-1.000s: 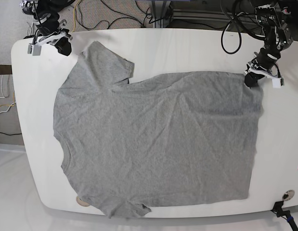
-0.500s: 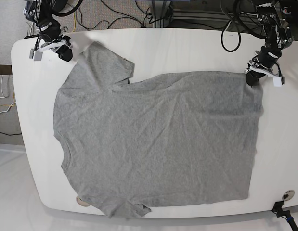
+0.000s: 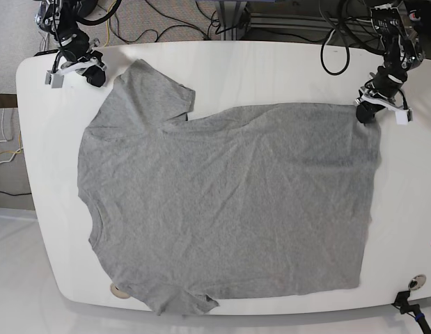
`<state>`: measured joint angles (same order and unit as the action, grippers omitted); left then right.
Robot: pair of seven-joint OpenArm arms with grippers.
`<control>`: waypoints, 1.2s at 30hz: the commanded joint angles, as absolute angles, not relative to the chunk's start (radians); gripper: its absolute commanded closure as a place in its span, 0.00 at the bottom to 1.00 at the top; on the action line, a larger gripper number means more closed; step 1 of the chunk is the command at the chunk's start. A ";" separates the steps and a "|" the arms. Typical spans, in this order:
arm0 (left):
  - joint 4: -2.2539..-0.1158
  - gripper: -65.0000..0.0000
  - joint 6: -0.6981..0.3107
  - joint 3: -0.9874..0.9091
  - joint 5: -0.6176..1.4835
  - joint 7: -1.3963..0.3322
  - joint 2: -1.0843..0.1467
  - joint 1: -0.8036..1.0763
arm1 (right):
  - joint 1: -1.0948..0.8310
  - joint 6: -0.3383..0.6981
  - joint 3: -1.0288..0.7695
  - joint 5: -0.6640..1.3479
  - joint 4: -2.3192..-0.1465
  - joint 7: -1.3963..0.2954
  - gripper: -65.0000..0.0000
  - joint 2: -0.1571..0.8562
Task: Fold the T-shirt properly
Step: 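Close the right gripper on the sleeve corner of the shirt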
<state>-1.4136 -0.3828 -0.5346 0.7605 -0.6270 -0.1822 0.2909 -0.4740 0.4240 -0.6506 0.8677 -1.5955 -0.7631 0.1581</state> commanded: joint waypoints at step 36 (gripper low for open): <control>-1.449 1.00 -0.399 -0.562 0.700 -0.578 -0.158 0.338 | -0.458 0.426 -0.635 0.827 -1.538 -0.695 1.00 0.171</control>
